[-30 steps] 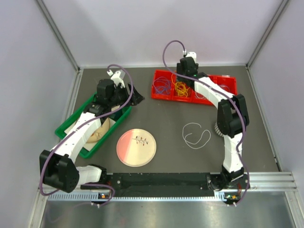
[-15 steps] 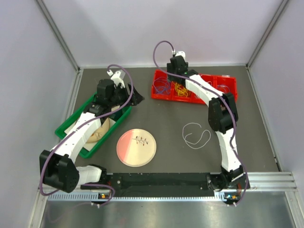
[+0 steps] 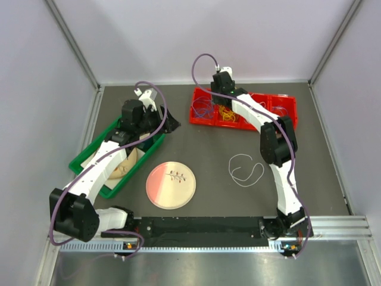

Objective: Untangle the cables

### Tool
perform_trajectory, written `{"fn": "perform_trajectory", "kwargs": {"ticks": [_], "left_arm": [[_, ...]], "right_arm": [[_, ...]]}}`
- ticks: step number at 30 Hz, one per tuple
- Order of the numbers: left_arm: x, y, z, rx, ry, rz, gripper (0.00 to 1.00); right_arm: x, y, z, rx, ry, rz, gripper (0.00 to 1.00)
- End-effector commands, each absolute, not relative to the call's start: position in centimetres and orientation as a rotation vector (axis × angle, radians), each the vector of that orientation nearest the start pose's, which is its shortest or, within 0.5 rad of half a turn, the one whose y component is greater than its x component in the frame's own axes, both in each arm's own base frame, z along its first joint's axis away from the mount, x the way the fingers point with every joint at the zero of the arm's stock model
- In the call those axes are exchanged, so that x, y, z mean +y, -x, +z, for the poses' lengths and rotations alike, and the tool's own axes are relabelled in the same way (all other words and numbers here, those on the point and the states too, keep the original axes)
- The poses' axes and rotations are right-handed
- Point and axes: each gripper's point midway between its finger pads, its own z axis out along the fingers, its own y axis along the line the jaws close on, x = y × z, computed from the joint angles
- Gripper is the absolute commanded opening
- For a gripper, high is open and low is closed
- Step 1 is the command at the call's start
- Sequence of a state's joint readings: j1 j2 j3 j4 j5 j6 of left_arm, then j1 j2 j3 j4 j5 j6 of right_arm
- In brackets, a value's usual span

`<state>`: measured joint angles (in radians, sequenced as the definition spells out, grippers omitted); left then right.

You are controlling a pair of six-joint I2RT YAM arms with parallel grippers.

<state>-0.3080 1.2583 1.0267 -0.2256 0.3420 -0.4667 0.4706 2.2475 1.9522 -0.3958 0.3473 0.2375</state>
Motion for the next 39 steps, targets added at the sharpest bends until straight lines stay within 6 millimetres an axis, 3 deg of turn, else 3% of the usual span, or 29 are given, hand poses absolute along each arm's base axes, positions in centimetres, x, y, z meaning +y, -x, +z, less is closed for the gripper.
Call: {"fn": "perform_trajectory", "kwargs": {"ticks": [1,11,17,24,29,39], "left_arm": [[-18.6,-34.5,25.4,2.022,-0.082,-0.812,0.69],[-18.7,-34.6,25.5,2.023,-0.085,-0.817,0.70],[-18.8,-34.6,25.6,2.022,-0.087,-0.822,0.69],[-18.7,-34.6,25.4,2.024,-0.088,-0.815,0.70],[-18.8,-34.6,25.4,2.024,-0.089,-0.820,0.70],[-18.4,-34.5,25.4,2.024,-0.082,-0.805,0.70]], "right_arm": [[22.6,-56.5,13.6,2.165,0.050,-0.023,0.55],[22.5,-56.0,12.8,2.189,0.045,-0.018,0.54],[23.3,-55.9,13.5,2.185,0.042,0.050,0.55],[22.5,-55.5,11.9,2.211,0.039,0.004,0.52],[21.9,-55.0,10.9,2.236,0.008,-0.004,0.33],[22.7,-54.5,10.5,2.261,-0.032,0.089,0.00]]}}
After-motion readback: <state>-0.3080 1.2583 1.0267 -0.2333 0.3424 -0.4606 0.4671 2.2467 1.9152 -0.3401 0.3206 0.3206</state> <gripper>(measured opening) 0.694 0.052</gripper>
